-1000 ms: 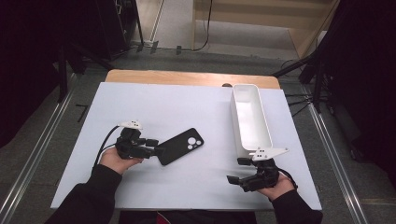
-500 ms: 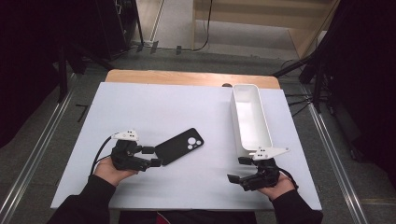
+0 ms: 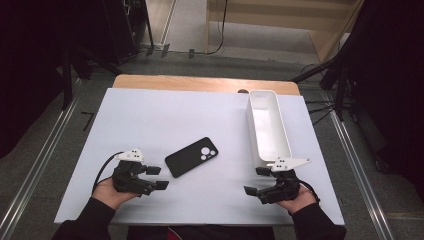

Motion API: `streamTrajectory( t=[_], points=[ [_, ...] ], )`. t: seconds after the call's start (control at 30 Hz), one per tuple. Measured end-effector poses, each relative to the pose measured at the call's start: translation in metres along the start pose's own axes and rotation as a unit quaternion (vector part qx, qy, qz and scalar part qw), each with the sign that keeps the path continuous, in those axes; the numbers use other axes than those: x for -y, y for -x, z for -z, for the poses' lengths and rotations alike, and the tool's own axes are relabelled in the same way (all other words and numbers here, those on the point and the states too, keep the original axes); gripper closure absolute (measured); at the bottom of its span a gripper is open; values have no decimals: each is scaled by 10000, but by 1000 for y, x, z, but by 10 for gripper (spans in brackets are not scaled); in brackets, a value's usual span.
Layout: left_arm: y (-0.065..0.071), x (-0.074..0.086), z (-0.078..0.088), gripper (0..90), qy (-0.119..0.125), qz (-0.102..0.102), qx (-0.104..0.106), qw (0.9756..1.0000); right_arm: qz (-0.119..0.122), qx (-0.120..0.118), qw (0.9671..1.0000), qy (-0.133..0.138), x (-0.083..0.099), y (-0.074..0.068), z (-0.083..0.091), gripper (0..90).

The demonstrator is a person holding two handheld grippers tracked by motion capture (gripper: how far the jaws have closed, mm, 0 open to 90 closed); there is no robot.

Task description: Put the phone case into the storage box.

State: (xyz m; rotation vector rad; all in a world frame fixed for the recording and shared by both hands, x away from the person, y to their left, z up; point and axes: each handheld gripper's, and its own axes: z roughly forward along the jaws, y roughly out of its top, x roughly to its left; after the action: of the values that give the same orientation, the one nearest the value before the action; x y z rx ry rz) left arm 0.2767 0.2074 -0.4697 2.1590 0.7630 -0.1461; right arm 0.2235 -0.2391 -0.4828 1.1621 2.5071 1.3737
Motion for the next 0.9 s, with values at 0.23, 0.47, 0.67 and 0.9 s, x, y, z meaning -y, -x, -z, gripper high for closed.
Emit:
streamTrajectory(
  t=[0.23,0.47,0.67,0.9],
  points=[
    [-1,4,4,267,42,143,123,9998,26,6,10000,-47,0,1,-1,127],
    [0,2,3,267,56,82,104,9999,49,-11,10000,-69,0,-1,-2,127],
    [-1,-2,6,267,259,101,-58,9996,13,-3,10000,-58,0,0,-1,127],
    [-6,-7,2,266,326,118,-146,9993,18,11,10000,-56,0,0,-2,127]
  ],
)
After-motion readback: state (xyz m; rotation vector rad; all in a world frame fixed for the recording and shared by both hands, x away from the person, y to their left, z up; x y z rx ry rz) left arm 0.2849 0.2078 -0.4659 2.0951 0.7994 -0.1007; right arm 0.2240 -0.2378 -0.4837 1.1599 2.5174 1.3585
